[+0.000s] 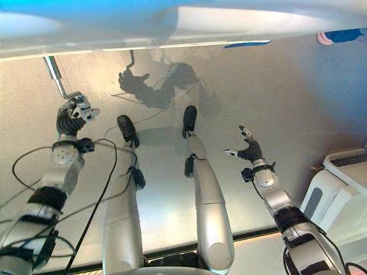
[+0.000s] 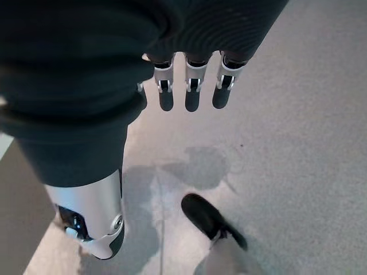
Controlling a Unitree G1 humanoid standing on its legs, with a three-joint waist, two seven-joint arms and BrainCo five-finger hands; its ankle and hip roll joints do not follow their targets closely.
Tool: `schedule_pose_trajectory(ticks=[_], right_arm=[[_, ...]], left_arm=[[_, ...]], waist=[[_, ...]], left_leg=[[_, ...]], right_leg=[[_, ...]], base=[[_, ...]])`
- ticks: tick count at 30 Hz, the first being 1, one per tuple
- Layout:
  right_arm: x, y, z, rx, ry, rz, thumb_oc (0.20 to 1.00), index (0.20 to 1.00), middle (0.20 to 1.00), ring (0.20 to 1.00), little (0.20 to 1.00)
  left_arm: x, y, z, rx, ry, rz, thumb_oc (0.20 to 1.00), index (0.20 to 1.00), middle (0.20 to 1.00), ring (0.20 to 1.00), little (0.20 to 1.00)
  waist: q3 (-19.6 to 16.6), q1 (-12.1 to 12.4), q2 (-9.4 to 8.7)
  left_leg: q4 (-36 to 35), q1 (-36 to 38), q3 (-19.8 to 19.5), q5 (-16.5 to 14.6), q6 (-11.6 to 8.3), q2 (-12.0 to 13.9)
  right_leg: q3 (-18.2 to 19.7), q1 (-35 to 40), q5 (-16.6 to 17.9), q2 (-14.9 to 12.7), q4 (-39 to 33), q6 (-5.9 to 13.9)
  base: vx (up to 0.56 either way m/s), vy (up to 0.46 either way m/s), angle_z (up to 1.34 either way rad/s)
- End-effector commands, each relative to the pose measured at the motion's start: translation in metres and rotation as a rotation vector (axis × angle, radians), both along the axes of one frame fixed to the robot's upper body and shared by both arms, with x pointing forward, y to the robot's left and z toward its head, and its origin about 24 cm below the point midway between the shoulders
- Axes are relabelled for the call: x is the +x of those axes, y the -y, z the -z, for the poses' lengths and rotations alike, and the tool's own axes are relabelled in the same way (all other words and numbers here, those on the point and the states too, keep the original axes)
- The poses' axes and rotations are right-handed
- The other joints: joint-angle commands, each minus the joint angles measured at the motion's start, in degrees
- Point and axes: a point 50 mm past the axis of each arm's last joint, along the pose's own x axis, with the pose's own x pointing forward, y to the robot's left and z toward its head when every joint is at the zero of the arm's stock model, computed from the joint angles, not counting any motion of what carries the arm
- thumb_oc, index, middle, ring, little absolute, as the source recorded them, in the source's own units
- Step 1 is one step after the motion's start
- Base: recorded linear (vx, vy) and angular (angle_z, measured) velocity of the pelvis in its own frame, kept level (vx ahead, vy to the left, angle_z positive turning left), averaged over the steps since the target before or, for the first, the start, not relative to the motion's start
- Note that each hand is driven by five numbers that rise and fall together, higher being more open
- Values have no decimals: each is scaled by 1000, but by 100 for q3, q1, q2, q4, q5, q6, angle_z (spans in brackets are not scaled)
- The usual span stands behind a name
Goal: Raise the hospital bed
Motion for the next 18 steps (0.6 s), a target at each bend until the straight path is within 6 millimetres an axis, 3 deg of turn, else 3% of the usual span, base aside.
schedule_pose_trajectory(ticks=[1,3,4,6,18], right_arm=[[-28,25,13,-27,-32,44,1000,1000,1000,1000,1000],[-29,25,13,-27,-32,44,1000,1000,1000,1000,1000],[-33,29,15,-28,-40,55,1000,1000,1000,1000,1000],[-35,32,15,-36,-44,63,1000,1000,1000,1000,1000],[-44,37,20,-50,-63,77,1000,1000,1000,1000,1000]], left_arm=[[-36,-11,23,-37,-10,-40,1000,1000,1000,1000,1000],[-37,-11,23,-37,-10,-40,1000,1000,1000,1000,1000],[-52,-9,23,-43,15,-20,1000,1000,1000,1000,1000],[-62,-8,20,-28,36,-9,1000,1000,1000,1000,1000],[-89,-4,11,25,57,61,1000,1000,1000,1000,1000]], waist=[[19,103,104],[19,99,106],[19,164,171],[19,211,240],[19,312,358]], left_leg=[[383,-205,-193,-183,97,-244],[383,-201,-194,-183,97,-244],[333,-204,-201,-166,93,-257],[253,-179,-207,-134,78,-263],[178,-138,-221,-113,81,-298]], right_leg=[[11,164,29,-41,-38,786],[10,169,29,-41,-38,786],[1,150,19,-40,-54,788],[-6,157,18,-48,-80,798],[-23,175,-8,-56,-90,818]], base=[[0,0,0],[0,0,0],[10,-10,4],[13,-12,6],[8,-7,4]])
